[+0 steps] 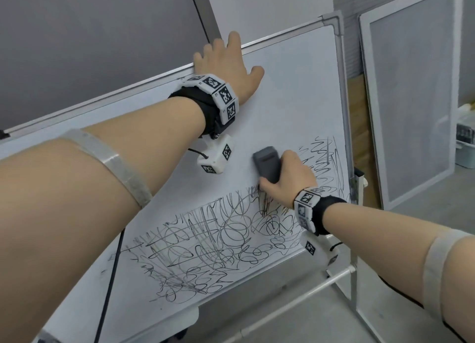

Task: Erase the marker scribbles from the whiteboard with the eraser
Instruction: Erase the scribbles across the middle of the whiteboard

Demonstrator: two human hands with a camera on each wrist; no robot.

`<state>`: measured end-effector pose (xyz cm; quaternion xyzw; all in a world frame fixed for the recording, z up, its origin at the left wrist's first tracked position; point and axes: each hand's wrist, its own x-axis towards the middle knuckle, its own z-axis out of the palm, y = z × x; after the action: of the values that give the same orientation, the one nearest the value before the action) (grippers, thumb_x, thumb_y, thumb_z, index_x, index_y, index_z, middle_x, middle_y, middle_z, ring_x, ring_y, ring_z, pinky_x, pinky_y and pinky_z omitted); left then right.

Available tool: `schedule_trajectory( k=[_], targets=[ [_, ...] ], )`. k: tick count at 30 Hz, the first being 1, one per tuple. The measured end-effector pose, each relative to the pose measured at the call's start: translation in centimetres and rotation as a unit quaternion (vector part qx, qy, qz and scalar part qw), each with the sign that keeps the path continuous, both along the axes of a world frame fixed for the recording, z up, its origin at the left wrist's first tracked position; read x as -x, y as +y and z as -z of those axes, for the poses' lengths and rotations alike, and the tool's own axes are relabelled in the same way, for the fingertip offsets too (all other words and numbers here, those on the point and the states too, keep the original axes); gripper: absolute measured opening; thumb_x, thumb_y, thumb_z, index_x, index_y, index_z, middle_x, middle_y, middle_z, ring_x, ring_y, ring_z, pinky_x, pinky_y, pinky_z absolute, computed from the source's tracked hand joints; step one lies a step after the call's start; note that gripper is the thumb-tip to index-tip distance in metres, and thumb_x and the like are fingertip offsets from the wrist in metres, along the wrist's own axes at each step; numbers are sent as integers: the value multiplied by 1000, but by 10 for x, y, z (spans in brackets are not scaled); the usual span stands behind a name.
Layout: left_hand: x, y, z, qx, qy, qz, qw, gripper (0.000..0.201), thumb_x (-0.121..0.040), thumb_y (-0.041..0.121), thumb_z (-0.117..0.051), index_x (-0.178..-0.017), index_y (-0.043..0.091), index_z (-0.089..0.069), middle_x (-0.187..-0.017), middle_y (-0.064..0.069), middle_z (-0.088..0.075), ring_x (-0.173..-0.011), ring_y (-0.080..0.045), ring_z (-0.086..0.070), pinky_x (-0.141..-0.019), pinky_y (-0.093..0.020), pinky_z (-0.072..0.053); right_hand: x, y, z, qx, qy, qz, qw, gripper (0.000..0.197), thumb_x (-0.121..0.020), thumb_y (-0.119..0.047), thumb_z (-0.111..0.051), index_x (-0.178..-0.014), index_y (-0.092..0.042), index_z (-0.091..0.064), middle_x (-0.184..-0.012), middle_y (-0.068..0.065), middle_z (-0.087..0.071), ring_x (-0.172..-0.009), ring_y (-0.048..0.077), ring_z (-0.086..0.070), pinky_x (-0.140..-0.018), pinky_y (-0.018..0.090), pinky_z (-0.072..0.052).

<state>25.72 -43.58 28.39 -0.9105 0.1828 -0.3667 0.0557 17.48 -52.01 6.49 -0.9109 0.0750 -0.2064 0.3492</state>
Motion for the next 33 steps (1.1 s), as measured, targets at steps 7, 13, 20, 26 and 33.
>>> schedule_trajectory(
  k=[7,13,20,26,33],
  targets=[
    [3,-8,7,-4,-22,-37,999,68,-77,58,-43,-126,11,-43,-116,-13,-54,-104,-33,-50,-87,-44,-34,-1,-5,2,-34,-2,31,999,50,-77,-52,-67,-97,-16,-39,-97,5,-50,-79,31,-58,-67,39,-52],
    [2,-11,15,-18,-47,-24,998,69,-76,58,-40,-128,13,-44,-118,-11,-53,-103,-33,-49,-92,-49,-32,3,23,-6,11,-15,-50,999,46,-79,-49,-65,-95,-20,-34,-95,3,-48,-77,28,-55,-64,33,-44],
    [-2,-5,11,-9,-30,-29,999,74,-75,62,-41,-133,16,-41,-121,-12,-51,-106,-34,-49,-94,-49,-32,-11,-51,18,-94,7,61,994,44,-77,-48,-67,-101,-20,-43,-97,3,-56,-77,24,-58,-62,31,-46],
    [-5,-14,10,-25,-25,-33,999,73,-76,61,-41,-134,18,-39,-122,-12,-52,-107,-36,-49,-96,-52,-32,-15,-58,24,-78,-19,84,993,45,-80,-48,-65,-106,-15,-50,-106,6,-54,-87,28,-56,-71,35,-46],
    [-8,-42,9,-4,-16,17,1000,70,-76,58,-43,-128,12,-44,-122,-11,-53,-110,-35,-48,-95,-48,-34,-13,-32,7,-42,-40,8,998,46,-83,-54,-62,-106,-16,-50,-101,3,-51,-84,25,-54,-75,36,-49]
  ],
)
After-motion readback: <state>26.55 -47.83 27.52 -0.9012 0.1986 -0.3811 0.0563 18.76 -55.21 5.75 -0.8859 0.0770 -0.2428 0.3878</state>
